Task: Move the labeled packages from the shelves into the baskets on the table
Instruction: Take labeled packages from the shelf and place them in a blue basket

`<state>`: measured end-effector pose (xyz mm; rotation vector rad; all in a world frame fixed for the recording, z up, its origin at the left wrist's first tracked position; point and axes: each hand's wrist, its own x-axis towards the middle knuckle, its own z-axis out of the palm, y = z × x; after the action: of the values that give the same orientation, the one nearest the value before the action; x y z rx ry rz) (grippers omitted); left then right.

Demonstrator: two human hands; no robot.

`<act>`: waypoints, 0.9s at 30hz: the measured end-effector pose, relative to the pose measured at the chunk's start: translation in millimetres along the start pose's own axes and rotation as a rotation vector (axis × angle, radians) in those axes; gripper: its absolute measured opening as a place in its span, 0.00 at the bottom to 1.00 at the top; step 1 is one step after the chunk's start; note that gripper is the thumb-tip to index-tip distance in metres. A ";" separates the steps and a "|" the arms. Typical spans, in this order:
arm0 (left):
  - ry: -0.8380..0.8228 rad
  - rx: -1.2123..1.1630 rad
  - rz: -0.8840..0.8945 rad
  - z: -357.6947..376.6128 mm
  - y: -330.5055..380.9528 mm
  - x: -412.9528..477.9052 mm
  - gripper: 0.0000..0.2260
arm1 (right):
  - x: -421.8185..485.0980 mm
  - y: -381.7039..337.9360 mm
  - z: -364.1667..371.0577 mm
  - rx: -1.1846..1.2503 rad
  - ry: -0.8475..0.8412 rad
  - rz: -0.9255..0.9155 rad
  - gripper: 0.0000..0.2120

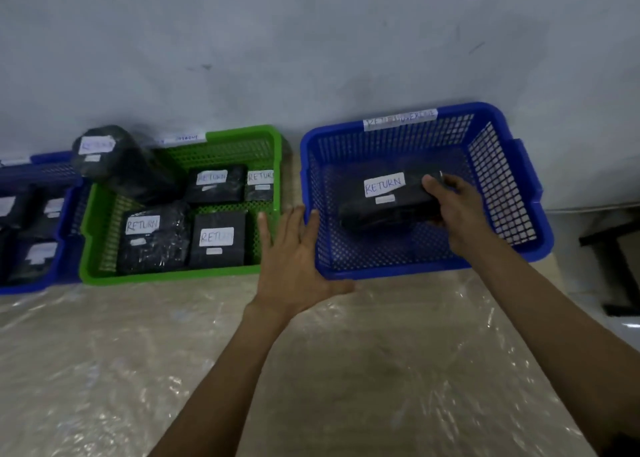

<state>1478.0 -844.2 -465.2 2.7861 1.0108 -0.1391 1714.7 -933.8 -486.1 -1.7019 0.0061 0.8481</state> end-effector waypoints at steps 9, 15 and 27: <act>0.003 0.003 -0.028 7.9 -11.6 7.8 0.54 | 16.2 34.7 13.8 -1.206 -0.194 -0.643 0.38; -0.028 -0.010 -0.041 8.6 -16.4 11.7 0.55 | 28.6 27.9 33.4 -1.299 -0.111 -0.670 0.28; -0.043 -0.039 -0.062 2.2 -14.3 19.6 0.56 | 53.8 16.6 64.2 -1.320 0.010 -0.711 0.25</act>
<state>1483.8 -821.6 -472.1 2.7060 1.0778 -0.1845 1713.5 -862.2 -532.6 -2.6052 -1.3214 0.2241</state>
